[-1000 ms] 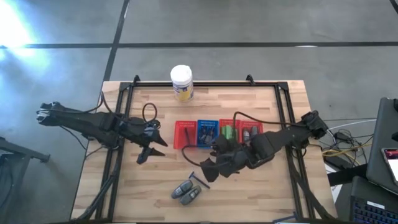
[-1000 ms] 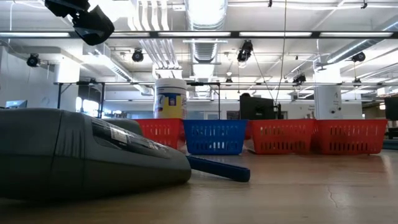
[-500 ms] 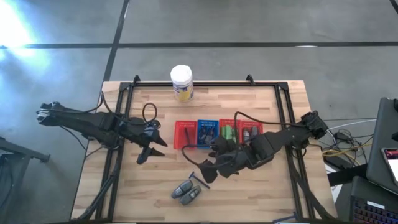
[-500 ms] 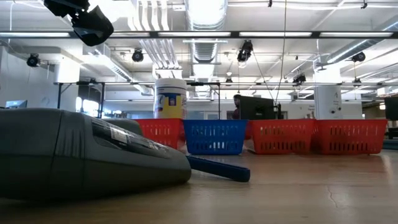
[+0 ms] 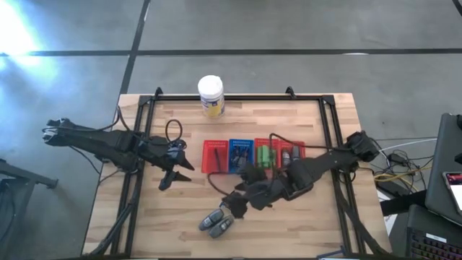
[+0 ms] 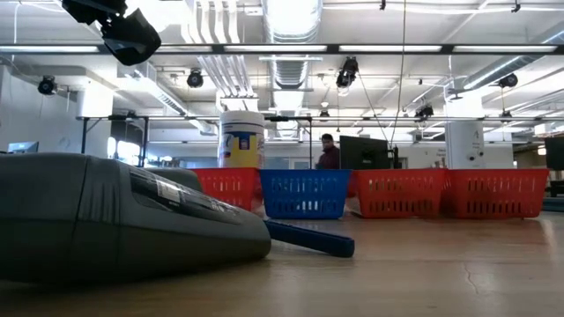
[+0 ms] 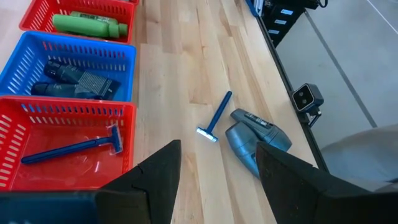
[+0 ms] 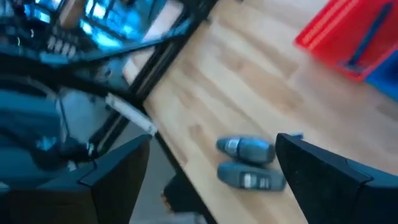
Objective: Pick & Place Travel size toiletries
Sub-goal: Put the gray deodorant into the right red bin
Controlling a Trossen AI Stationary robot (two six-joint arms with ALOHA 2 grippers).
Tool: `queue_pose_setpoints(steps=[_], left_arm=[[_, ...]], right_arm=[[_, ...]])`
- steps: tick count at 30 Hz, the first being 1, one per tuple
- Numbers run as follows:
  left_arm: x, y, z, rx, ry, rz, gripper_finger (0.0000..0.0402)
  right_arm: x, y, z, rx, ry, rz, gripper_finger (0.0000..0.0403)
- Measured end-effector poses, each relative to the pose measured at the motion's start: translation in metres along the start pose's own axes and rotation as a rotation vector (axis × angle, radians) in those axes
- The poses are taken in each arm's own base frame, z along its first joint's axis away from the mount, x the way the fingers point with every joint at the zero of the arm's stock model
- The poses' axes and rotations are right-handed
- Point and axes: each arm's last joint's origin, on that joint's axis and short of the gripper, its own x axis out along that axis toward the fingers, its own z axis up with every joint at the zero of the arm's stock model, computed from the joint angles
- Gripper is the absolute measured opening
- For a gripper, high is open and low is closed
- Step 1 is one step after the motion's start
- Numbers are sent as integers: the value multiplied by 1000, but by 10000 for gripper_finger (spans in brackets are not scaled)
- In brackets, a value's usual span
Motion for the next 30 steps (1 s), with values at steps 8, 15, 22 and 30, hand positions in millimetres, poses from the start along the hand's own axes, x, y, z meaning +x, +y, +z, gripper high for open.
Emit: queue_pose_setpoints(steps=[8,15,22,30], left_arm=[[0,0,0,0,3,1,211],[1,0,0,5,4,7,211],[4,1,0,-28,10,21,211],[4,3,0,-105,-12,93,211]], right_arm=[[33,-2,-21,-28,248,15,327],[72,-12,-50,-91,530,-2,341],[108,-28,-60,-273,693,31,338],[127,-34,-74,-681,637,62,311]])
